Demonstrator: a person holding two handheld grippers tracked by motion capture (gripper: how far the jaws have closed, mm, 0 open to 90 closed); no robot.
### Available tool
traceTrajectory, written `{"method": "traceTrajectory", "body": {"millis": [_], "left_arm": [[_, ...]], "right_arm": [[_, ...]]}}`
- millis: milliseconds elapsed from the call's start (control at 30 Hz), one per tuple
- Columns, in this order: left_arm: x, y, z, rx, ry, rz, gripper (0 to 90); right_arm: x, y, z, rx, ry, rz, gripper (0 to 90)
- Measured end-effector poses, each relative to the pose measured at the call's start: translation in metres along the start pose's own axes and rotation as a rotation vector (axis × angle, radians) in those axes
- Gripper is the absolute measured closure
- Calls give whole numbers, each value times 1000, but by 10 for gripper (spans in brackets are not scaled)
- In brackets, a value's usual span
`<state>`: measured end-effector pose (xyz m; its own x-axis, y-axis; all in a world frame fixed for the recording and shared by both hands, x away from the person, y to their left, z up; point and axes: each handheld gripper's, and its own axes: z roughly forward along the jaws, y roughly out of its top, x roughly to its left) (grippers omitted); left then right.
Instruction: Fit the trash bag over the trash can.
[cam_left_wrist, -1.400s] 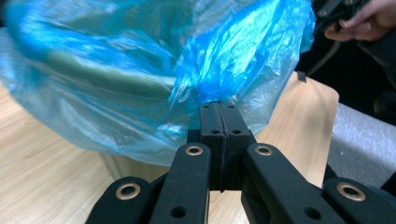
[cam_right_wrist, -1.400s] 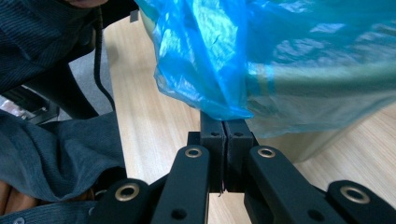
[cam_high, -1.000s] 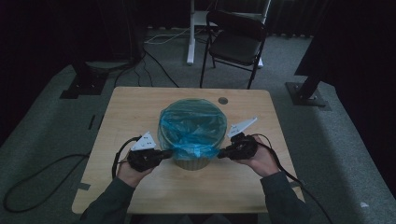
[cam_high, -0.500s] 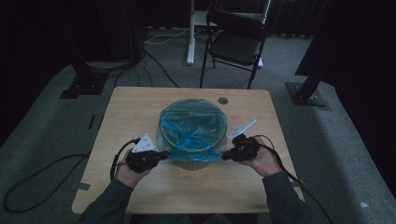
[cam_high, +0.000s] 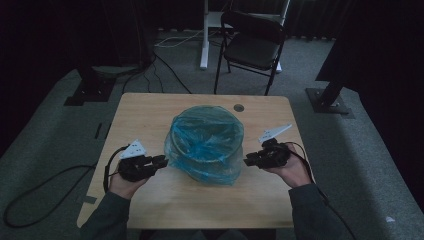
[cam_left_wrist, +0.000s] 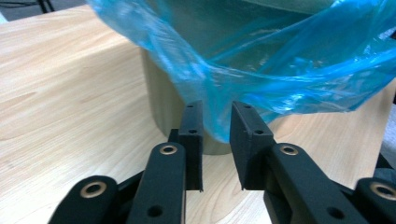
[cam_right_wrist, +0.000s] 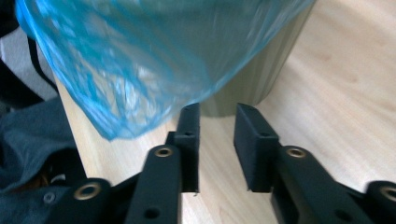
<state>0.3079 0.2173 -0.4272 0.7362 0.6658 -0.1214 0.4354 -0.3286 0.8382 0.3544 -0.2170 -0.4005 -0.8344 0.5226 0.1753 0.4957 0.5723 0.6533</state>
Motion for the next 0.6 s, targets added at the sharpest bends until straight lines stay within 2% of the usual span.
{"method": "traceTrajectory", "body": {"millis": [200, 233, 300, 467, 500, 600], "left_arm": [[5, 10, -11, -56, 20, -13, 715], [6, 16, -14, -75, 24, -12, 709], [6, 23, -15, -93, 28, -9, 706], [9, 37, -14, -111, 35, -5, 705], [10, 43, -11, -114, 36, -8, 705], [12, 49, -9, -118, 32, -13, 705]], "right_arm": [[1, 10, -10, -59, -21, -7, 673], [1, 16, -12, -77, -27, -6, 693], [2, 20, -14, -77, -33, -7, 722], [0, 26, -16, -85, -56, 2, 770], [-3, 28, -17, -103, -67, 20, 783], [-7, 29, -18, -118, -80, 30, 781]]}}
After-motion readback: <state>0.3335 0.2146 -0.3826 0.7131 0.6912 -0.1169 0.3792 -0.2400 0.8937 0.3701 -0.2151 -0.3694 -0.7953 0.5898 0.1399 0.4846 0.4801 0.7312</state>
